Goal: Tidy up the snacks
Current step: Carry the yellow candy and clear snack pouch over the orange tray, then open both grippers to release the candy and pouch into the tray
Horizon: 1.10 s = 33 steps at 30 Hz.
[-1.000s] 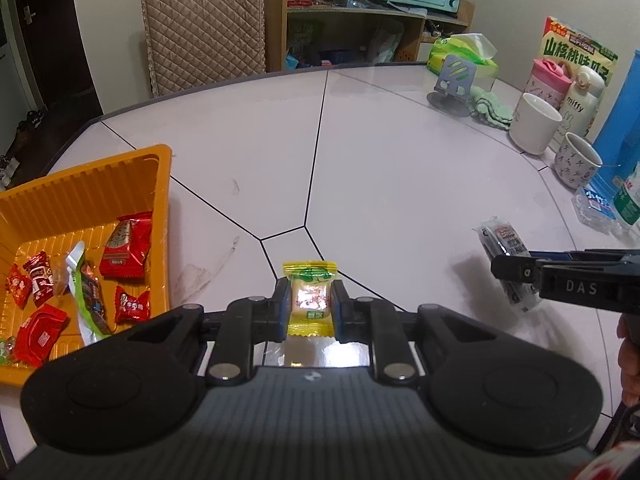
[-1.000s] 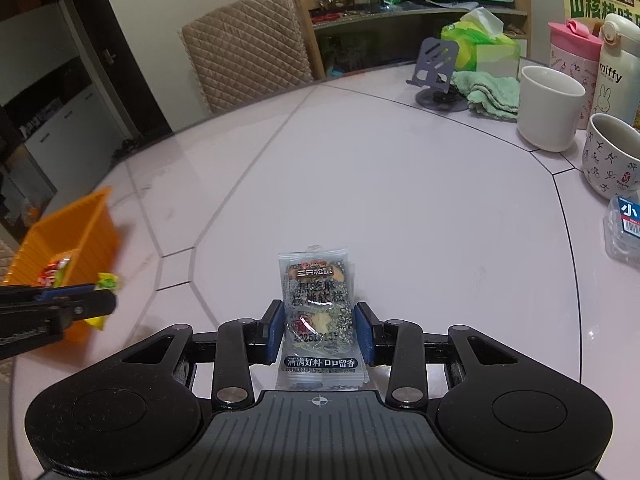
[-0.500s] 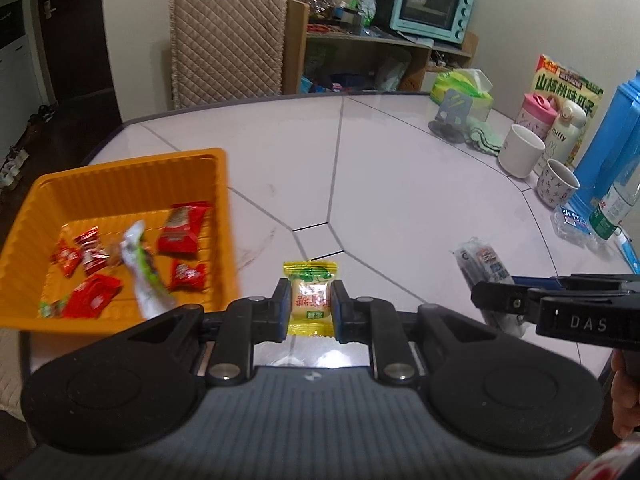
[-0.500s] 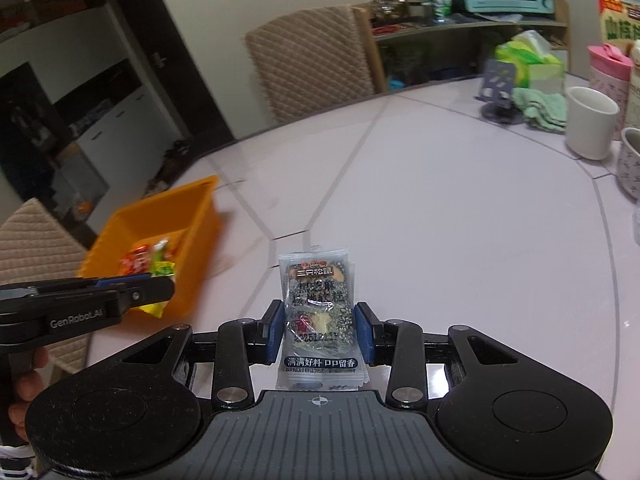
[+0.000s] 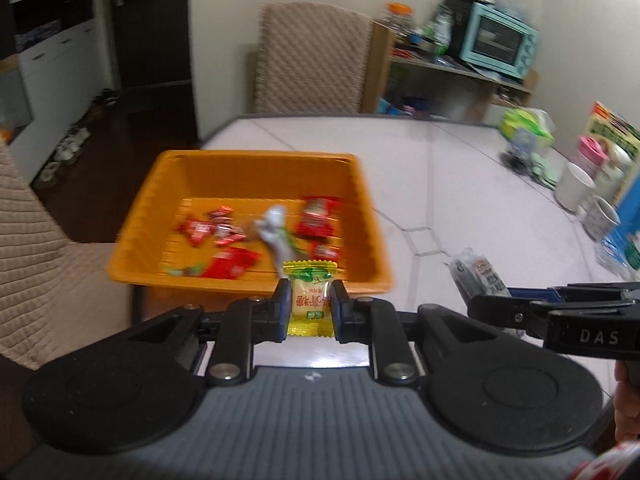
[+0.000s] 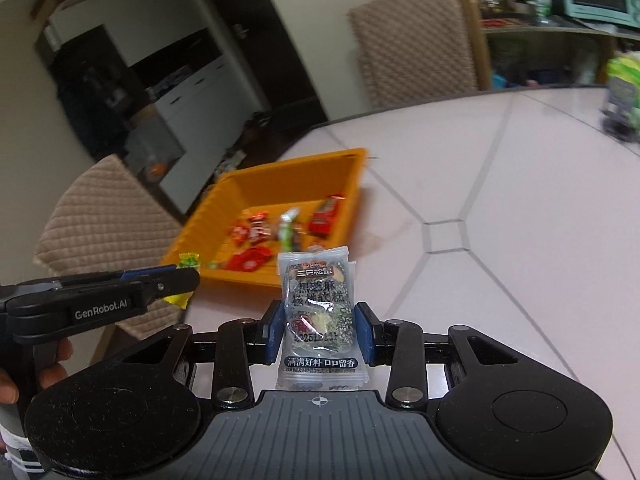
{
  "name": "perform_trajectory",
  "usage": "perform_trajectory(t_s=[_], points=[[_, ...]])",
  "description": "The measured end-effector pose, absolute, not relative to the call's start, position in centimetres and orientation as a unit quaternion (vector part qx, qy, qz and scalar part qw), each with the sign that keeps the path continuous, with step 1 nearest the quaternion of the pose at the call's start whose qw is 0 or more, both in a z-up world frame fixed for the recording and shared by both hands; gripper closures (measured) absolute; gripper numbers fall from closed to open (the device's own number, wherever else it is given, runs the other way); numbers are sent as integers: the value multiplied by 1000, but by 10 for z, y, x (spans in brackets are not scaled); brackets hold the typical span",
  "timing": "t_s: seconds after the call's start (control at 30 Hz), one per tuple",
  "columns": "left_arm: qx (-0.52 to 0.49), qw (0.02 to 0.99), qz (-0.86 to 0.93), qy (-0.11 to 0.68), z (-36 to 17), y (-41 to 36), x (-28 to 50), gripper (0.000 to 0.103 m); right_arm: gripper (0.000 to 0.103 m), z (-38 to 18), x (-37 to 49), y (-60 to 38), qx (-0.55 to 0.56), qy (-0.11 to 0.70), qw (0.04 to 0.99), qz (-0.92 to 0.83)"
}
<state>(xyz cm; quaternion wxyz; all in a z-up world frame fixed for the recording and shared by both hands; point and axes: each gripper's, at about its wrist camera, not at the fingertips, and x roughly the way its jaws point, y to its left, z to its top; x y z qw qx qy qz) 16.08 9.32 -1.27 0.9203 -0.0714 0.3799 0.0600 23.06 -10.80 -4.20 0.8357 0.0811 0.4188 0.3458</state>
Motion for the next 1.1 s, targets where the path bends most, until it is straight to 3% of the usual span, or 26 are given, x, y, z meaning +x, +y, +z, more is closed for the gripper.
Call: perform_trajectory(t_s=[0.57, 1.1], points=[[-50, 923, 109, 366, -9, 194, 193, 85, 65, -43, 275, 1, 60, 409, 834, 365], [-48, 911, 77, 402, -42, 226, 245, 85, 65, -70, 316, 59, 50, 431, 834, 341]])
